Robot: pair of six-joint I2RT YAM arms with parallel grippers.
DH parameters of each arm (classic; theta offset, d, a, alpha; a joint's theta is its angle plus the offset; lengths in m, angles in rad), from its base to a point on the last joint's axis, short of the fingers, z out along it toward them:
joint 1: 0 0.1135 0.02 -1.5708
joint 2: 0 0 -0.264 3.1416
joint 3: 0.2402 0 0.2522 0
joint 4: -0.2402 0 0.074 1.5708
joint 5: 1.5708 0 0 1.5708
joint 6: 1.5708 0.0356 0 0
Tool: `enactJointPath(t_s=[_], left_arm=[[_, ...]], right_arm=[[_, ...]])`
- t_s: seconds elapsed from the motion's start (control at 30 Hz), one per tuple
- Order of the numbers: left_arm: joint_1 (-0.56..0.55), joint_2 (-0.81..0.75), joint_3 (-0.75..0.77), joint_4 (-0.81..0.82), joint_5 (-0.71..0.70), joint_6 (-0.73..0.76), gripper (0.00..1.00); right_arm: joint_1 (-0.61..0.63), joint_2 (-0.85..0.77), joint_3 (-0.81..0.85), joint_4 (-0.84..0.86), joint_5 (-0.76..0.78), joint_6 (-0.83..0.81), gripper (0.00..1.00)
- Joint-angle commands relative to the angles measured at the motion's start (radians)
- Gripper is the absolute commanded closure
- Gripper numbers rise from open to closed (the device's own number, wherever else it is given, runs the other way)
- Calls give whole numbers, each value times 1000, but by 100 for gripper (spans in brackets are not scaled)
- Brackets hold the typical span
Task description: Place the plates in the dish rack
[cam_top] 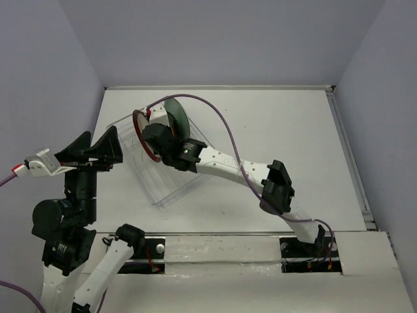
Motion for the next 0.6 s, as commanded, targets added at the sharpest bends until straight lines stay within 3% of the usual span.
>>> enactJointPath(t_s=[0.0, 0.23, 0.57], left_arm=[[4, -48, -56, 95, -27, 46, 1], [4, -105, -125, 152, -18, 49, 1], [15, -100, -153, 175, 22, 38, 1]], right_arm=[[13, 31, 205, 123, 252, -47, 93], [13, 166, 350, 135, 237, -64, 93], [13, 203, 345, 182, 211, -60, 93]])
